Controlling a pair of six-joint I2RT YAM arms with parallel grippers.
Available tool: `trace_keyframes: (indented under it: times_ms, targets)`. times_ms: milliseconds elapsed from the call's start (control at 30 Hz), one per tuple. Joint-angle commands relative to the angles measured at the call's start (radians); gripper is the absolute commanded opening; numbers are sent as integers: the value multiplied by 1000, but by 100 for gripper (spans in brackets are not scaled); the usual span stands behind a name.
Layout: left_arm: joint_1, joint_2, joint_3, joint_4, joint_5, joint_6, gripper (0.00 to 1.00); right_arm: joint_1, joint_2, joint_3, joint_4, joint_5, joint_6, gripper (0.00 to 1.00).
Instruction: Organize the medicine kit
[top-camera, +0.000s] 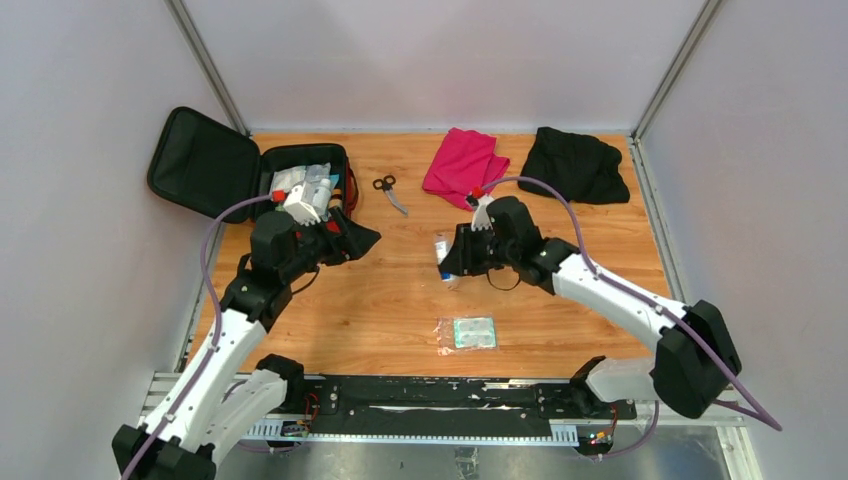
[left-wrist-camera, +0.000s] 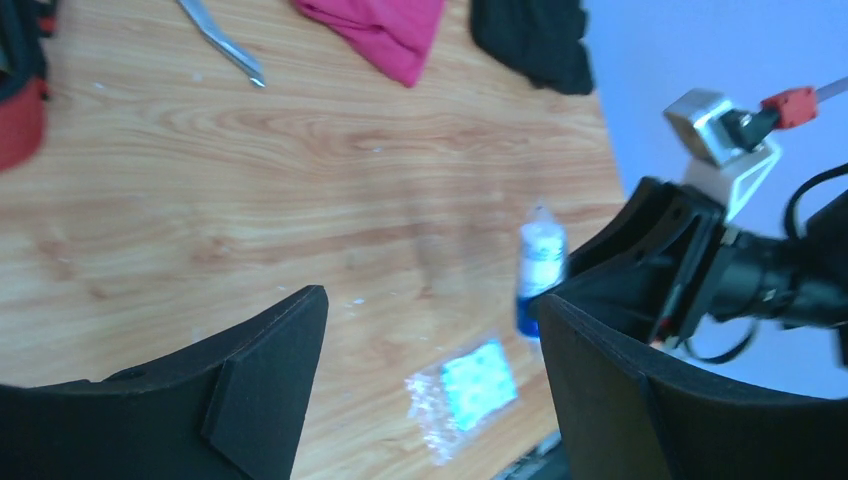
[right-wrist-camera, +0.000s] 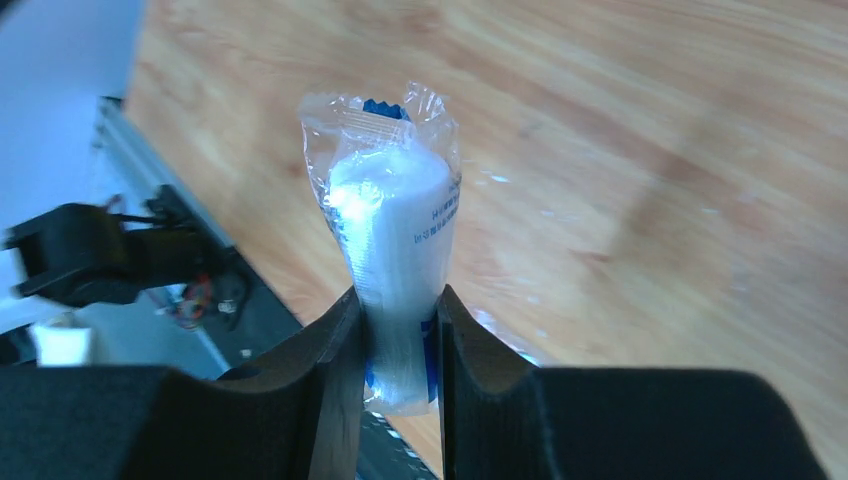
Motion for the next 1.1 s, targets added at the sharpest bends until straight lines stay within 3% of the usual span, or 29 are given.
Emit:
trace_keyframes:
  times_ms: [0,267,567,800,1067]
  targets:
    - [-14,-100,-57,133,80,-247,82,117,-81,-87,336,33,228,20]
    - [-93,-137,-89,171,64,-338,82,244,-41,-51,517,26,315,21]
    - [-183,-93,-79,161,26,-318,77,293,4,12,546,4,316,21]
    - [-204,-82,-85,171,13,-315,61,306,7,31,537,-17,305,21]
    - [-207,-75,-83,171,3,-307,32,318,5,31,504,6,279,26]
